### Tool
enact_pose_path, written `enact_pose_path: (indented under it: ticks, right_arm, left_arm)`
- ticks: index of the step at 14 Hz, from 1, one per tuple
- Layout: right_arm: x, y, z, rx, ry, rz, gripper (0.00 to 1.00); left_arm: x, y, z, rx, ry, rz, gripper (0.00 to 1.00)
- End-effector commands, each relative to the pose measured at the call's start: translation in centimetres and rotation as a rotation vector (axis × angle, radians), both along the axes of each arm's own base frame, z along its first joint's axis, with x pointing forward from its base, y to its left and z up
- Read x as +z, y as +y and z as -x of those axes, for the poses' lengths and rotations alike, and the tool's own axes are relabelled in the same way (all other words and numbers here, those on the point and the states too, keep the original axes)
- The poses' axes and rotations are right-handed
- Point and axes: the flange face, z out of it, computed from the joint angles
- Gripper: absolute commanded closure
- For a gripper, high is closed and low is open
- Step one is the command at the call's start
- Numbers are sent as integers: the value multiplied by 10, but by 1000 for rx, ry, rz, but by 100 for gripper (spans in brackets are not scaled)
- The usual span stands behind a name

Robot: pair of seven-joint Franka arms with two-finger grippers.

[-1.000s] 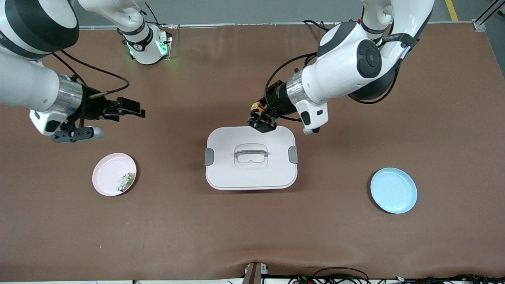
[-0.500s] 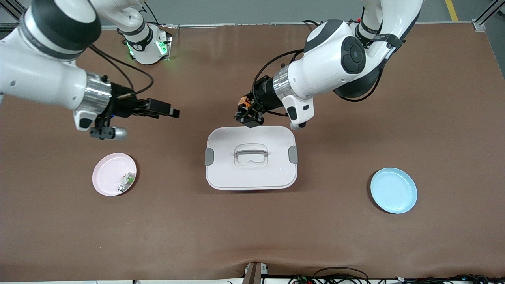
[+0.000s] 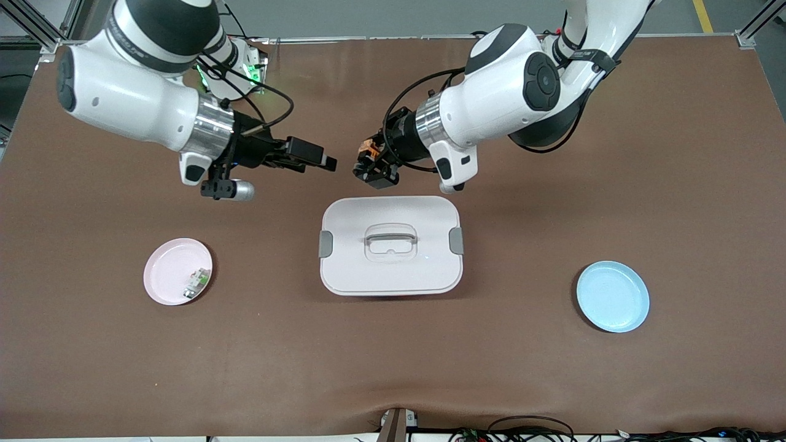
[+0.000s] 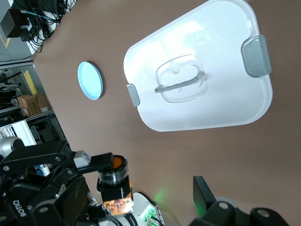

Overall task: Transfer orange switch to right arm and place
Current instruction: 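Bring the switch above the box while the right gripper reaches toward it, then close the right gripper on the orange switch held by the left gripper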

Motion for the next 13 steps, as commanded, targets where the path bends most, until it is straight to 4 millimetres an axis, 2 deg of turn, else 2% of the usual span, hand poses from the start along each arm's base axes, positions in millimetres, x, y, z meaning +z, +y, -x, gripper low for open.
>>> enact_pose_path:
  ticks: [1,4,6,9,13]
  right_arm:
    - [-1,9,9,-43,9,-36,0]
    - [1,28,16,-67,22,-57,0]
    - [0,31,19,-57,24,-55,0]
    - [-9,40,29,-23,52,-42,0]
    - [-15,41,34,-3,54,-26,0]
  left_arm:
    - [0,-11,-2,26,39,40,100]
    - [-4,-13,-4,43,68,47,100]
    - [-7,-14,-10,54,82,54,100]
    - [-7,-17,-8,52,84,57,100]
    - [-9,-20,-6,52,93,54,100]
